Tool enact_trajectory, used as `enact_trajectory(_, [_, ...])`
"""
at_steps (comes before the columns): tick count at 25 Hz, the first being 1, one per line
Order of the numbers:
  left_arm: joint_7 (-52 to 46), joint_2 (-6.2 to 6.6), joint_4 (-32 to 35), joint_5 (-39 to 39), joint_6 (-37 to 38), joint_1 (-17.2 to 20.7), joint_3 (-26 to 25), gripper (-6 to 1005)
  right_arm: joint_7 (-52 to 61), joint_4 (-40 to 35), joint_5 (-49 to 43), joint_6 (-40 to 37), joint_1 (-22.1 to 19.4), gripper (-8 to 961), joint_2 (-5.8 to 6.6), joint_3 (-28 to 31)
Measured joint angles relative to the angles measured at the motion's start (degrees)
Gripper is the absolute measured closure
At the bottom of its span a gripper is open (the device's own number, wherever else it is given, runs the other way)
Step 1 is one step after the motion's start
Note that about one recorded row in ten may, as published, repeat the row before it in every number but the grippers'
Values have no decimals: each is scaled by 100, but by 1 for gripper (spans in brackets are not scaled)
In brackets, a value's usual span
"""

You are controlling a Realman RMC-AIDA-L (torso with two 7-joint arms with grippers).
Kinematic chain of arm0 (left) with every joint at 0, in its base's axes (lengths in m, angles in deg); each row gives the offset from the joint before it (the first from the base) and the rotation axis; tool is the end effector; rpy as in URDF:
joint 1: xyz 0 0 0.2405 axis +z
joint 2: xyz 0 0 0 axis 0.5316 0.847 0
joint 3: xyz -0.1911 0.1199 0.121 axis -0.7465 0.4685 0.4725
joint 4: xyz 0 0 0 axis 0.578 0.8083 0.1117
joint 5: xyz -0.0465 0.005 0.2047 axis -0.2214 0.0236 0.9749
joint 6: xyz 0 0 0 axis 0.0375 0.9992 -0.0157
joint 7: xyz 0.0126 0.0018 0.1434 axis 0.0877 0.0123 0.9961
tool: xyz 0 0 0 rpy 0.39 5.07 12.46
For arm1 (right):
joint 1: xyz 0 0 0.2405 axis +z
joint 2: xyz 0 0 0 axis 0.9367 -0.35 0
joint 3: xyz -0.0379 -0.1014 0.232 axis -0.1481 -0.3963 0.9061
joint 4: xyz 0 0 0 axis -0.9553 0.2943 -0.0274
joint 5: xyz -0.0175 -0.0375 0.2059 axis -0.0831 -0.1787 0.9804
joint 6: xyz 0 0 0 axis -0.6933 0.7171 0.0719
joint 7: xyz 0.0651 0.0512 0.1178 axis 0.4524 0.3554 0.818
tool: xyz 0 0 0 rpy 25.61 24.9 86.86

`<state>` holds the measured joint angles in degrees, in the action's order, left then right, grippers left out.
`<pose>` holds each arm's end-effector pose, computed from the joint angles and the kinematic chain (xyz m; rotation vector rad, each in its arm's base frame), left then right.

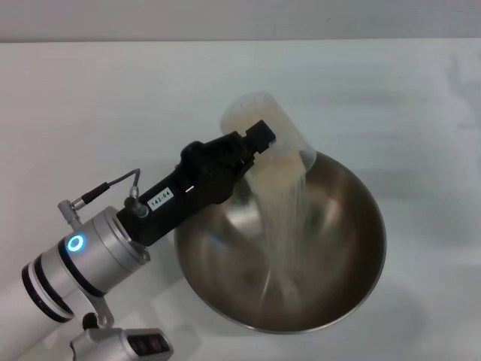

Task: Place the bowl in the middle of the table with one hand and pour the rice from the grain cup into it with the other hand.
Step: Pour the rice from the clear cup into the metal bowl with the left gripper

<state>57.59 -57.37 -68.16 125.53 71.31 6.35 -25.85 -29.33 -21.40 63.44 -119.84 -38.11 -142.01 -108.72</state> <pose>-0.2048 0.2626 -0.0801 -1.4517 1.3129 -0.3889 0.3004 0.3734 0.0522 -1.3794 0.3228 0.8095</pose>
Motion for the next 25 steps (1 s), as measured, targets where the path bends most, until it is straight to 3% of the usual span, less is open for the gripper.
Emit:
enact_trajectory(7, [1430, 0, -2, 246, -255, 32, 35, 963, -79, -3, -33, 144, 29, 476, 0, 4])
enact_trajectory(25, [3186, 0, -6, 256, -426, 46, 62, 959, -221, 19, -49, 151, 31, 476, 0, 9])
